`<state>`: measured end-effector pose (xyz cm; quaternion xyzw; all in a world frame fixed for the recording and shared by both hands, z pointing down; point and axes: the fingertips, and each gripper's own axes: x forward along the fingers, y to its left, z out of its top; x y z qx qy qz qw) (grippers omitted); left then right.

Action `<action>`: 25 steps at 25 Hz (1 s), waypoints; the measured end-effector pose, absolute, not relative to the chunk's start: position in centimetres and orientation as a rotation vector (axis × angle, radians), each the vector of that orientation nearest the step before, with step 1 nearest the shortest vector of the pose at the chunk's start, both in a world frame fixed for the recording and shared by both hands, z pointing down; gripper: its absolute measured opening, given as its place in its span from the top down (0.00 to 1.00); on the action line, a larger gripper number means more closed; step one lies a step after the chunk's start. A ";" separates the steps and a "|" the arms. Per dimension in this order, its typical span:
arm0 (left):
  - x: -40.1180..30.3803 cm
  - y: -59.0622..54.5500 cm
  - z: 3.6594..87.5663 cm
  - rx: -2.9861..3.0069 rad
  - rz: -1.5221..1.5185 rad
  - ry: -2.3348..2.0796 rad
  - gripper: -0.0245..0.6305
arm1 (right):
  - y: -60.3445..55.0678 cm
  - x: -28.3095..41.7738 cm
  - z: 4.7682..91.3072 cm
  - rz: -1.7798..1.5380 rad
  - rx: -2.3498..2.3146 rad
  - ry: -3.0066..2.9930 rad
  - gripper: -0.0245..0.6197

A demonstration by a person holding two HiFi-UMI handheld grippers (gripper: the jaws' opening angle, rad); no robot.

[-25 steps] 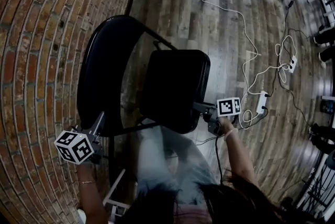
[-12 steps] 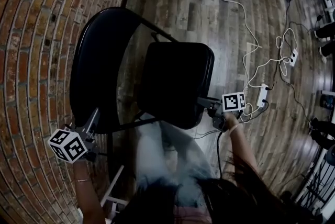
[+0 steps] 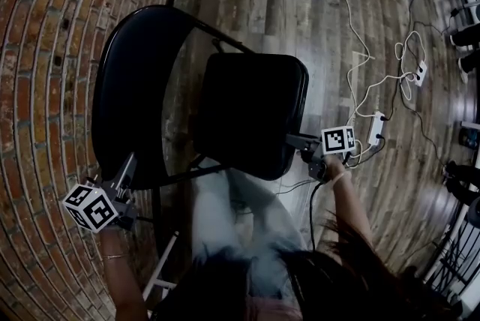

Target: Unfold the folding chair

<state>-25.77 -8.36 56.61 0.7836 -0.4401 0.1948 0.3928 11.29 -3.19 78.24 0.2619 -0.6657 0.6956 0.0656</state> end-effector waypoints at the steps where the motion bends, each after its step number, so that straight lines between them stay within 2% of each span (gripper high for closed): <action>1: -25.7 -8.3 56.7 1.988 0.494 -1.115 0.86 | -3.1 11.4 78.4 2.099 0.794 -2.005 0.65; 25: -25.7 -8.6 58.6 1.961 0.460 -1.075 0.87 | -1.7 14.9 81.9 2.137 0.837 -1.904 0.63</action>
